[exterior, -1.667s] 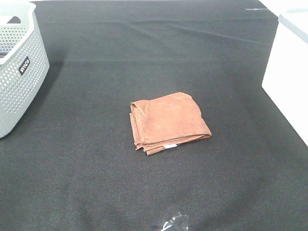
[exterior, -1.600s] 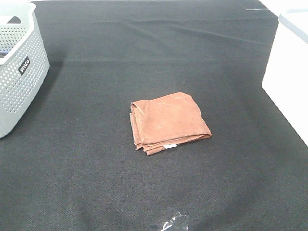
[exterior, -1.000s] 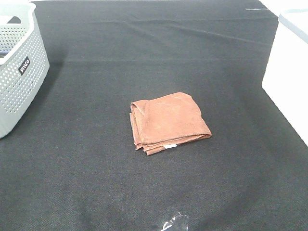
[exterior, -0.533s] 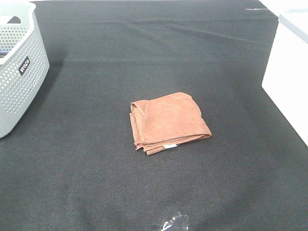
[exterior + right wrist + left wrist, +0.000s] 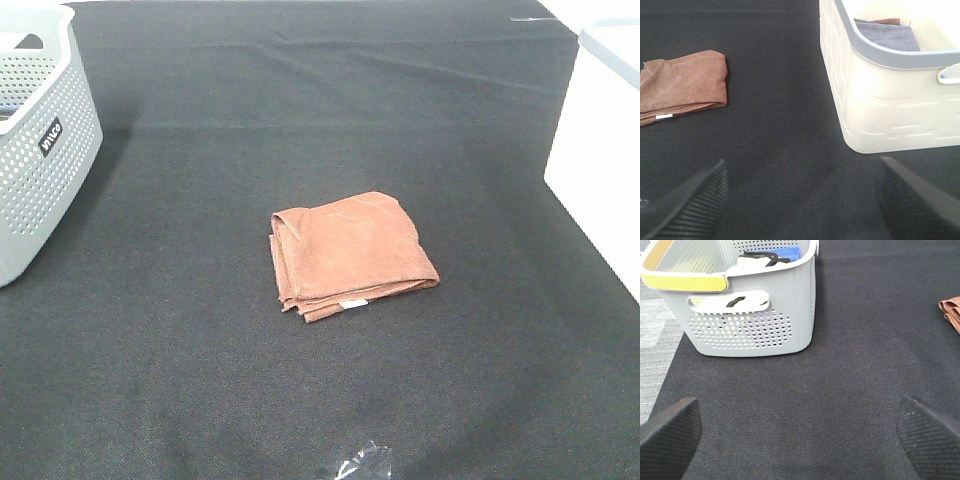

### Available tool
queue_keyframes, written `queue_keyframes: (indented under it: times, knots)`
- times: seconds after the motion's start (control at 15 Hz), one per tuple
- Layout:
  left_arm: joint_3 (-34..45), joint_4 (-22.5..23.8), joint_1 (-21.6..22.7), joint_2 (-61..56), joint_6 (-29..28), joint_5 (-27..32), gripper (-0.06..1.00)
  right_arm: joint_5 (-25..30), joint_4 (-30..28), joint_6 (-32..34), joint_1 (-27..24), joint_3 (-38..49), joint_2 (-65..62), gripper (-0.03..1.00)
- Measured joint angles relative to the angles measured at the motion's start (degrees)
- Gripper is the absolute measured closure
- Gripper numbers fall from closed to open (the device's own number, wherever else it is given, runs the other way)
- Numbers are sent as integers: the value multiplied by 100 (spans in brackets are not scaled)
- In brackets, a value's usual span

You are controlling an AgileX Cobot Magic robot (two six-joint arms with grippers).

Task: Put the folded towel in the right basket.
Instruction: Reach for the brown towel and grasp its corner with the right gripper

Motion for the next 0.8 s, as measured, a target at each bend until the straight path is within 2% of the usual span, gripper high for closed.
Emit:
queue_keyframes:
  times: [0.8]
  knots:
    - [0,0,0,0,0,0,-5,0,0,0,0,0,0,18]
